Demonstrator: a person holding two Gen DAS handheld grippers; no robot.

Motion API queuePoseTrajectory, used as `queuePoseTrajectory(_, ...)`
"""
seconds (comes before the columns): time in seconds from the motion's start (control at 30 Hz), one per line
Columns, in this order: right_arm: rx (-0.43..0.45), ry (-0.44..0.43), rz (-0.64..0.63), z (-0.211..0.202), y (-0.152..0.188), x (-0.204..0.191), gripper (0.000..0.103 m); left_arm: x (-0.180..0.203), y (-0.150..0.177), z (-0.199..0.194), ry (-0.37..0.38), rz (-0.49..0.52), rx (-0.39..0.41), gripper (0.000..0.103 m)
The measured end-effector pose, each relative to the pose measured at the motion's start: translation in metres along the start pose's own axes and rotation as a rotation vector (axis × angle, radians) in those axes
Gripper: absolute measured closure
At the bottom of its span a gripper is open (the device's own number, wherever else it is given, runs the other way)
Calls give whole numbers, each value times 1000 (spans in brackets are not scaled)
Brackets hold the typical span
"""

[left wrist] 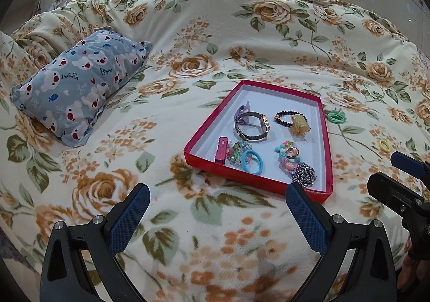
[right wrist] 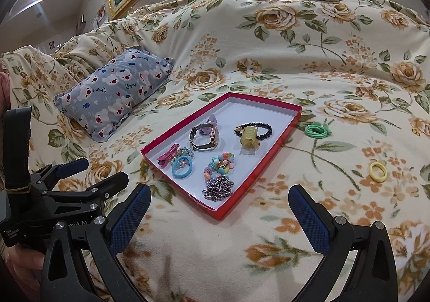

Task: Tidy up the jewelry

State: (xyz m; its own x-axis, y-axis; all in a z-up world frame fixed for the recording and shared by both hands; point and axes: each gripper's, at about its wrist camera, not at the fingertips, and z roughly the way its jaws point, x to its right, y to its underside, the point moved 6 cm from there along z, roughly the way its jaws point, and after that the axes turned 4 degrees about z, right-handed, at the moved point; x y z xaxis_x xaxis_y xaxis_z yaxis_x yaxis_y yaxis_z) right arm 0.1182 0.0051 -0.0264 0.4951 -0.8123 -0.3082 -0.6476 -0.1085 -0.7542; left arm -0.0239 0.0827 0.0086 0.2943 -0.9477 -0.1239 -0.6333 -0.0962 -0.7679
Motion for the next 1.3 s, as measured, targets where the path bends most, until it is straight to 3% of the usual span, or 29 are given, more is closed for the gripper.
queuePoseTrajectory(1.3,-5,1,11,5,-2,-1,0,3,-2,16,8,5,-13,1)
